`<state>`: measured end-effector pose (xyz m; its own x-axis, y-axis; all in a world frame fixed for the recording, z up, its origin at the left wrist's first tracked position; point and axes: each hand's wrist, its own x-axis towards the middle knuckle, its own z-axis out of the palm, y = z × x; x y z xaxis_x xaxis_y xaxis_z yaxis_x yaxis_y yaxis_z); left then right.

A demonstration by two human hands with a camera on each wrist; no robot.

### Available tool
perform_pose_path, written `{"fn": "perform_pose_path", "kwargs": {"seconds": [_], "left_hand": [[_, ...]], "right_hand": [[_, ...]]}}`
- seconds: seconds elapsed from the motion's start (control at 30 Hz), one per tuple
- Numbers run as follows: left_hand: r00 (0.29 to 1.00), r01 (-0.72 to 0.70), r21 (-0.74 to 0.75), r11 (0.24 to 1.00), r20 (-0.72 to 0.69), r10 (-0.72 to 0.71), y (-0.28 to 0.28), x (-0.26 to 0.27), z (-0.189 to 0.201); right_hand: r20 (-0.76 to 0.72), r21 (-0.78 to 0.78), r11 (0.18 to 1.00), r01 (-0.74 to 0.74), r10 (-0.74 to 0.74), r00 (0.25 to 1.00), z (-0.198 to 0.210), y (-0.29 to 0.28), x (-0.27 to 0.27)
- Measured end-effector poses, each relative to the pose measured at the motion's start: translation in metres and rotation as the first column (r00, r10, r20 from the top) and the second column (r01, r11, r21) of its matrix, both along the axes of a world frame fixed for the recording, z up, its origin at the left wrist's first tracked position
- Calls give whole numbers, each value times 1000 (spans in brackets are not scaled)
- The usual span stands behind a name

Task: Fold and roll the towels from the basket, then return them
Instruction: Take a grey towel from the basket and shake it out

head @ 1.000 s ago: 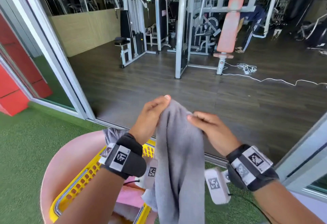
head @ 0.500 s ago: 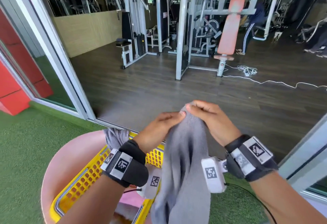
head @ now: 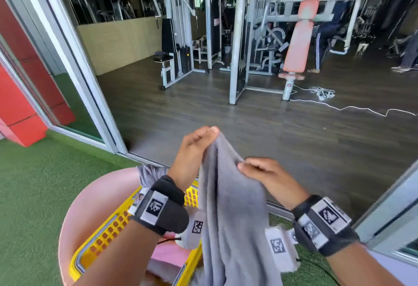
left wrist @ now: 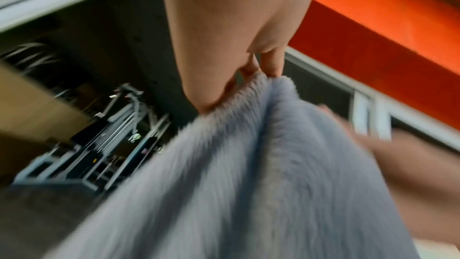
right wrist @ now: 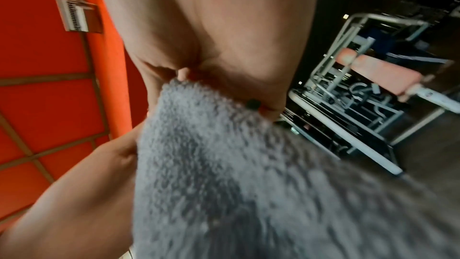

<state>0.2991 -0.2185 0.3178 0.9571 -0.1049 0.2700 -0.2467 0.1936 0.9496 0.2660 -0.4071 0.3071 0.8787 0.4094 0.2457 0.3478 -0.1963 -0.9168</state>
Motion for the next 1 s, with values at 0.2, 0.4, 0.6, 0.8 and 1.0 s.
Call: {"fn": "perform_pose_path", "kwargs": {"seconds": [0.2,0.4,0.6,0.8,1.0], "left_hand": [[980,191,83,978,-77,-185,-20,-7,-18],[993,112,117,987,-57,-106,-3,-2,-4],[989,146,62,987,22,-147,-13,-7,3],[955,297,201,933,-69,-289,-15,-18,-8],[999,42,12,999,-29,-42,1,-1,0]], "right_hand": [[142,104,981,166,-179,973,27,-4,21],[-105,23,1000,14,-12,994,-9,-6,10],[1,102,985,137,-138,990,7,-1,11],[51,112,987,117,-123,991,9,-13,11],[-10,-63,998,14,-14,1000,-7,-8,5]]}}
